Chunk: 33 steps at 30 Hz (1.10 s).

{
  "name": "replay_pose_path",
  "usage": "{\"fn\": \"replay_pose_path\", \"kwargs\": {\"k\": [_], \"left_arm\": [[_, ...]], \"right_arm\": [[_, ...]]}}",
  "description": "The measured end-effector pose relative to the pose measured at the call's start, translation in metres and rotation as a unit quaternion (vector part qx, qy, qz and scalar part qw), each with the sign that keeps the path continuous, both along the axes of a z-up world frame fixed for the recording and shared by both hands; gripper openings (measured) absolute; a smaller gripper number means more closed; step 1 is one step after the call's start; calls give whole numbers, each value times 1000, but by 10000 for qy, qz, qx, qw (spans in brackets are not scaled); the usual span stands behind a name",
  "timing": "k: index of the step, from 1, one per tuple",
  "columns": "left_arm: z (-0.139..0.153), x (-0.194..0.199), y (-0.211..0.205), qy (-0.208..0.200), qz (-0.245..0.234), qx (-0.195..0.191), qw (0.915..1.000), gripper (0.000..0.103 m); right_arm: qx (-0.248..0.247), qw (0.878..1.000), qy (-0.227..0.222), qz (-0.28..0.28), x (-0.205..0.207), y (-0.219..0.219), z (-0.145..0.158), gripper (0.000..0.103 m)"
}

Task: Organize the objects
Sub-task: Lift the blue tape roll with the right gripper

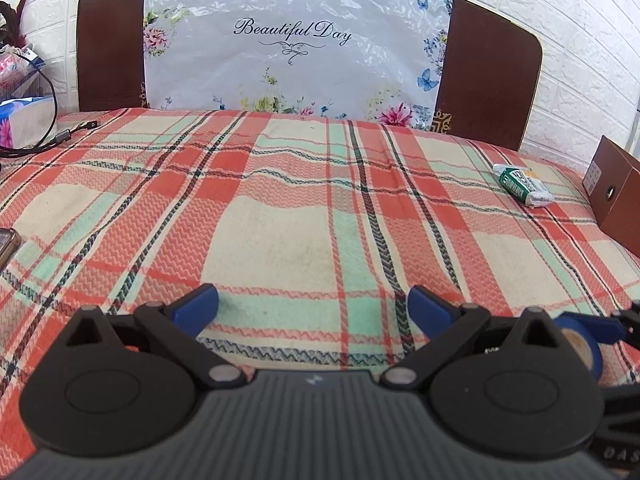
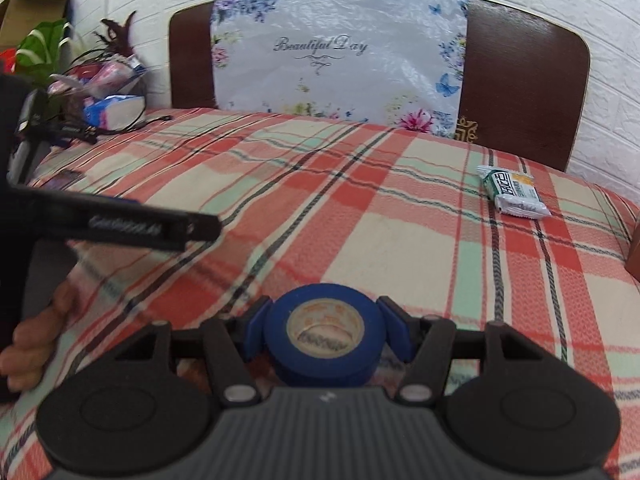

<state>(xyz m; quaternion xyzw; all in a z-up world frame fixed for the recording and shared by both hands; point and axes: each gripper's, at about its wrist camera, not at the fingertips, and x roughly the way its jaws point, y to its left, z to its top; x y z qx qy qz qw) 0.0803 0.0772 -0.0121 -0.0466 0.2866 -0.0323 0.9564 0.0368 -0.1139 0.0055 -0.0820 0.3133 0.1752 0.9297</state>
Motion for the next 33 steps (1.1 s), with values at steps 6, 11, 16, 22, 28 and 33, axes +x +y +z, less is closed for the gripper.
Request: {"fn": "replay_pose_path", "kwargs": {"k": [6, 11, 16, 22, 28, 33], "left_arm": [[1, -3, -2, 16, -169, -23, 9999, 101], [3, -13, -13, 101, -437, 33, 9990, 101], [9, -28, -14, 263, -497, -517, 9971, 101], [24, -44, -28, 554, -1141, -1458, 9811, 100], [34, -57, -54, 572, -1715, -1469, 9725, 98], [22, -57, -70, 920, -1949, -1345, 9672, 84]], "right_arm": [[-90, 9999, -50, 89, -24, -4, 1, 58], [-214, 9994, -179, 218, -49, -9, 1, 58], [-278, 9989, -256, 294, -67, -13, 1, 58], [-227, 9988, -291, 311, -73, -17, 0, 58], [-207, 9990, -310, 249, -75, -17, 0, 62], [-177, 9991, -303, 222, -76, -16, -1, 63]]}}
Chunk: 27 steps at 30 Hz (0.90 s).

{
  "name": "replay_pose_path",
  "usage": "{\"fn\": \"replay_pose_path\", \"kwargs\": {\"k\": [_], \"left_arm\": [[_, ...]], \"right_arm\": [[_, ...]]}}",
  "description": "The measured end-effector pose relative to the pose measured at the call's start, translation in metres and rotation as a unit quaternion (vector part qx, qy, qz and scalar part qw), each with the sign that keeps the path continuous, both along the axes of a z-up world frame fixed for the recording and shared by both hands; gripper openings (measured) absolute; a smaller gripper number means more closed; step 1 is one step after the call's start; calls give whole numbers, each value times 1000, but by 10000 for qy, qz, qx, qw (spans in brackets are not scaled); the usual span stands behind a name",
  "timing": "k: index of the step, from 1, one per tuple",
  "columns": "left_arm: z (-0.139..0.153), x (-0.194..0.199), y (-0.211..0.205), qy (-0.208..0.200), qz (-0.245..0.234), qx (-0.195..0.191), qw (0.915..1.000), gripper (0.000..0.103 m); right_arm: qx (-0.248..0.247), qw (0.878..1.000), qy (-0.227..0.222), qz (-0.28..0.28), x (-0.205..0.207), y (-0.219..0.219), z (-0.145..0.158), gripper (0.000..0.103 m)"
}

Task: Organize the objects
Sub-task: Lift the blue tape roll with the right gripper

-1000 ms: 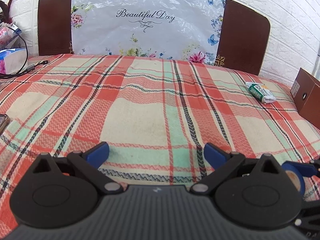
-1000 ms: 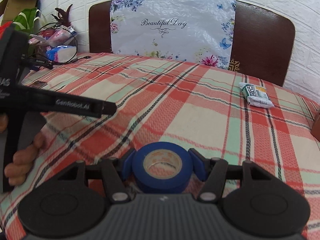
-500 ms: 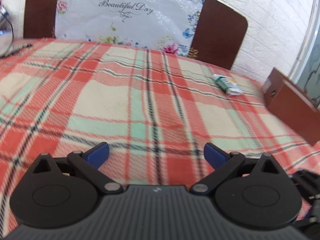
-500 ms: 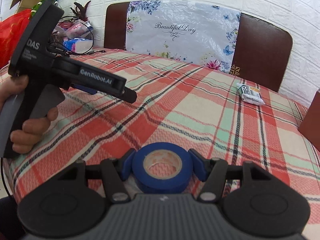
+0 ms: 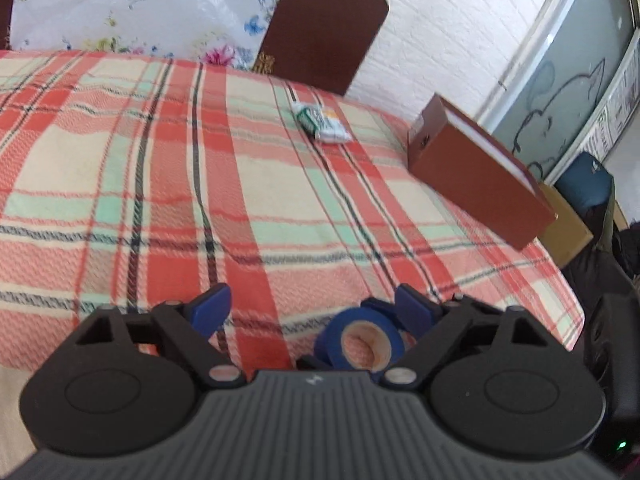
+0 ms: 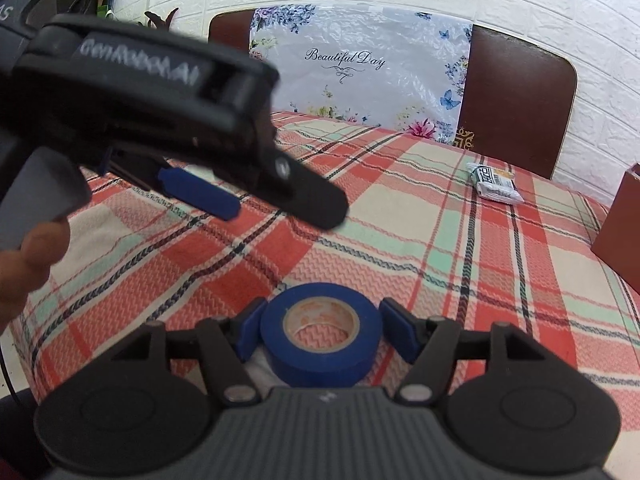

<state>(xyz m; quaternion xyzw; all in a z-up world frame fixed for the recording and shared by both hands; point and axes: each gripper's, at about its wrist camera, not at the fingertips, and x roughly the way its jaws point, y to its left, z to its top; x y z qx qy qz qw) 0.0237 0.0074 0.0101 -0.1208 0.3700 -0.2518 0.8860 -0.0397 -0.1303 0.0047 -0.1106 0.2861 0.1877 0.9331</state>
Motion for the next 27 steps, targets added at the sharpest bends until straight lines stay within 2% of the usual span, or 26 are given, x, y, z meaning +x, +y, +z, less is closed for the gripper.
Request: {"fn": "replay_pose_path", "kwargs": {"k": [2, 7, 15, 19, 23, 27], "left_arm": [[-9, 2, -3, 178, 17, 105, 9998, 77], [-10, -1, -3, 15, 7, 199, 9998, 74], [-9, -3, -2, 23, -50, 172, 9998, 73], [-8, 1, 11, 177, 40, -48, 9998, 73], [-9, 8, 29, 435, 232, -441, 9978, 72], [-8, 10, 25, 616, 88, -627, 9961, 71]], "right_arm": [[-8, 10000, -11, -1, 0, 0, 0, 63], [7, 10000, -7, -43, -1, 2, -1, 66], [28, 10000, -16, -77, 0, 0, -1, 69], [65, 9999, 25, -105, 1, -2, -1, 73], [88, 9999, 50, -118, 2, -4, -1, 74], [96, 9999, 33, -123, 1, -3, -1, 75]]}}
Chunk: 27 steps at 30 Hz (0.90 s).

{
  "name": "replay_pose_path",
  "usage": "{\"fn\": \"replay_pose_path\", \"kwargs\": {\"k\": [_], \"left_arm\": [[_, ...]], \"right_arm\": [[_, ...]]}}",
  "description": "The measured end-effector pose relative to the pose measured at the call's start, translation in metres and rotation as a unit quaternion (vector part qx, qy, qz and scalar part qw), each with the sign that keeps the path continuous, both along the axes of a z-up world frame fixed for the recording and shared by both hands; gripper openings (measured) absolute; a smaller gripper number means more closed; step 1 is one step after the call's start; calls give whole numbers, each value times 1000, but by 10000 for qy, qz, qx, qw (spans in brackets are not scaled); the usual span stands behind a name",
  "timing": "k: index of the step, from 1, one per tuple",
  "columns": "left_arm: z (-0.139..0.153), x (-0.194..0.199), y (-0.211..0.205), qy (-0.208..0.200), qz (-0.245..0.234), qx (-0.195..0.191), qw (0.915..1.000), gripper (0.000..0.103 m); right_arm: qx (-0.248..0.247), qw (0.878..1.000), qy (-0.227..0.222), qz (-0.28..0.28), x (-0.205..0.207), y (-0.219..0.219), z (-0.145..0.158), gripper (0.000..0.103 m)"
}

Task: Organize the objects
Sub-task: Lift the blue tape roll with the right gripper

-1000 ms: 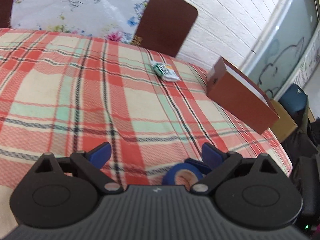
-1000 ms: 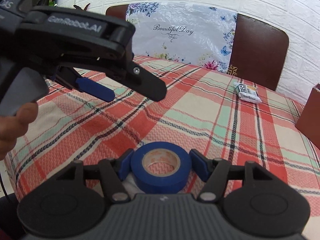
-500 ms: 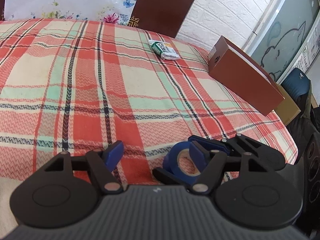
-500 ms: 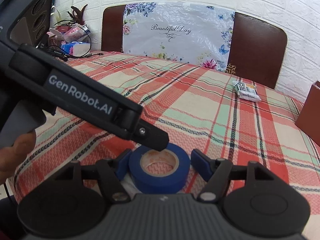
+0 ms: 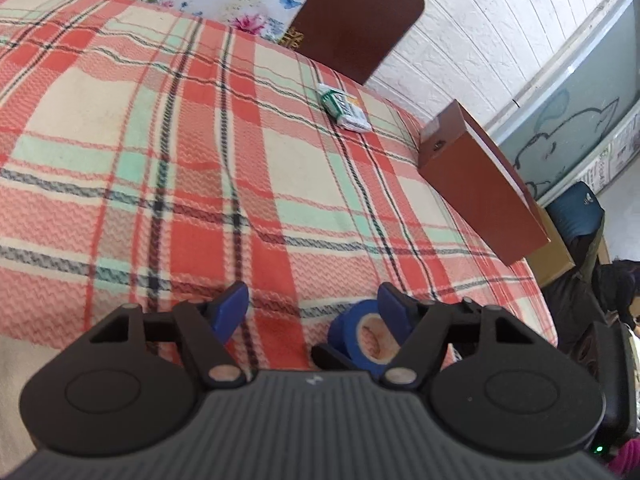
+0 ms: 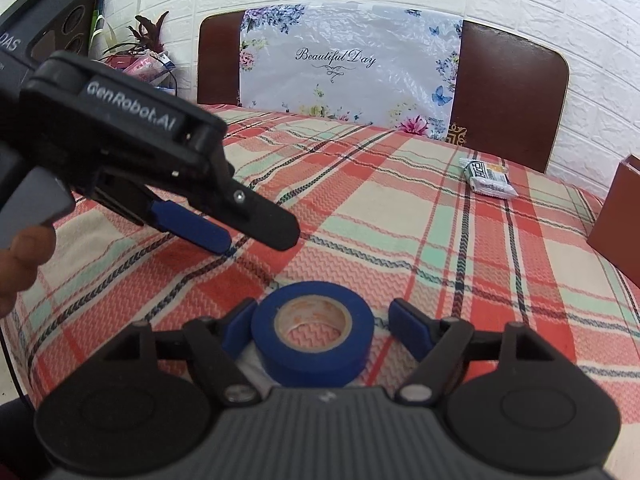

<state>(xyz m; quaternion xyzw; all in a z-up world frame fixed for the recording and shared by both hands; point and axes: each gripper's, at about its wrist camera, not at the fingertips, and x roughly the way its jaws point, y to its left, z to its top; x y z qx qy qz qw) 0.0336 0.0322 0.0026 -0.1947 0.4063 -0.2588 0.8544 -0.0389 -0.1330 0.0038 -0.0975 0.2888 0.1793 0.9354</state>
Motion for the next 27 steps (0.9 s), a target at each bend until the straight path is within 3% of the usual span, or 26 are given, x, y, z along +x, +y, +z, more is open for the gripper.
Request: {"fn": "replay_pose_path", "kwargs": {"k": [6, 10, 12, 14, 16, 27], "left_arm": [[10, -10, -21, -108, -521, 128, 9985, 66], [4, -10, -32, 118, -747, 513, 9958, 43], [-3, -11, -38, 118, -760, 720, 9944, 41], [-3, -11, -42, 86, -723, 762, 9944, 37], [-3, -8, -45, 138, -742, 801, 9939, 30], [2, -6, -126, -90, -1447, 1189, 9823, 30]], "right_arm": [[67, 9999, 62, 56, 0, -5, 1, 76], [122, 9998, 98, 104, -2, -8, 2, 77], [131, 9997, 140, 128, -2, -9, 1, 76], [133, 9994, 138, 274, -4, -9, 2, 61], [-3, 9995, 42, 313, -10, -7, 2, 59], [-154, 9995, 51, -259, -17, -54, 5, 59]]}}
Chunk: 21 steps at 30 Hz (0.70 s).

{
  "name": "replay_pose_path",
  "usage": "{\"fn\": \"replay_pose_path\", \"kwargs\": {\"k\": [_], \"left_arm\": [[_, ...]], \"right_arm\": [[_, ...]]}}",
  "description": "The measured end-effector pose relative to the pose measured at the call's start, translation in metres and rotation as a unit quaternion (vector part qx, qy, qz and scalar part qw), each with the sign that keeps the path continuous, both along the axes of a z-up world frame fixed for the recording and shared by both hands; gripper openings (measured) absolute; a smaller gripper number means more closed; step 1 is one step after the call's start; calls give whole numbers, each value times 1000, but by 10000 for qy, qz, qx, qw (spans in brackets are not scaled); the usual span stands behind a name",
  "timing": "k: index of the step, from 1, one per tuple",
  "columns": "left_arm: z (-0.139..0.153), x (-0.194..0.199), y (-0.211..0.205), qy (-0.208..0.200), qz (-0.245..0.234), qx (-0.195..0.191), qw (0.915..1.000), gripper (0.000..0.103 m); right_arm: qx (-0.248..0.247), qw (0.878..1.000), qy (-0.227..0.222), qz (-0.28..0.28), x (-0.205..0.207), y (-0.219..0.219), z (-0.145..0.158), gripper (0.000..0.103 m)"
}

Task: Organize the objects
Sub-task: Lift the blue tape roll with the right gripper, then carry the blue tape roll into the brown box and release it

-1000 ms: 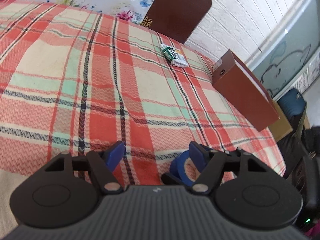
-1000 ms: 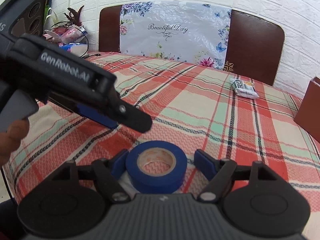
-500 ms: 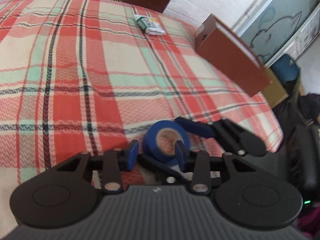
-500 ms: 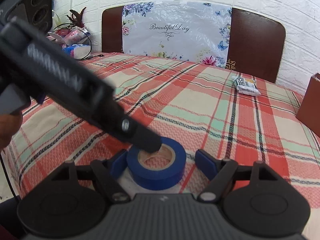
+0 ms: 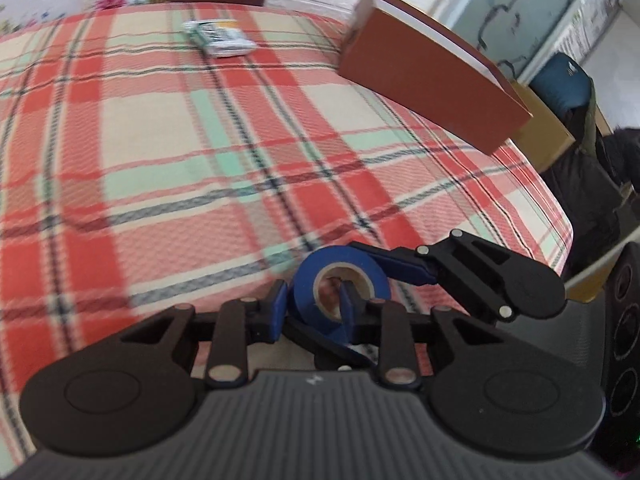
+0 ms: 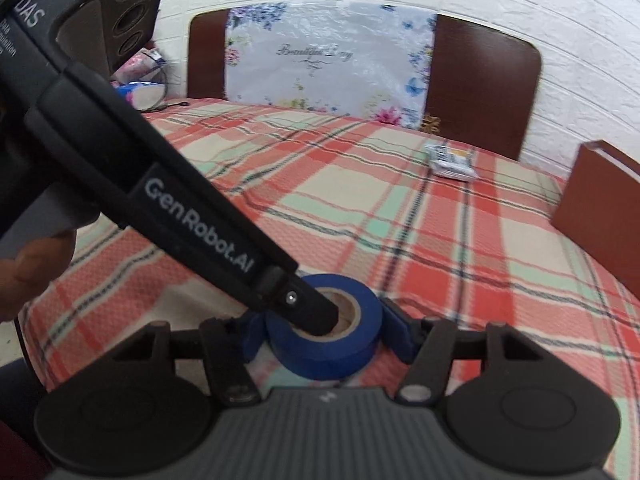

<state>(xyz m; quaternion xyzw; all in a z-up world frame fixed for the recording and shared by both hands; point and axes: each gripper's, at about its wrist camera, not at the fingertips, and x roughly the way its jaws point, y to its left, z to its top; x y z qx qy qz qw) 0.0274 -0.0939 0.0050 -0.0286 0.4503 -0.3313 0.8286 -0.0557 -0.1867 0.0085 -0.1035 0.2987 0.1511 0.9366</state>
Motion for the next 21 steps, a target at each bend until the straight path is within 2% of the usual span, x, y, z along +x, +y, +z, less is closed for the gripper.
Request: {"fn": "replay_pose_path", "kwargs": {"k": [11, 18, 21], "left_arm": [[5, 1, -109, -309, -787, 278, 9960, 30], [9, 2, -140, -436, -871, 407, 9944, 31], [16, 11, -143, -383, -812, 318, 9955, 30]], "right_arm": [[100, 9947, -29, -1021, -7, -86, 2, 59], [207, 9916, -100, -1275, -6, -116, 2, 59], [224, 9910, -229, -1296, -3, -121, 5, 59]]}}
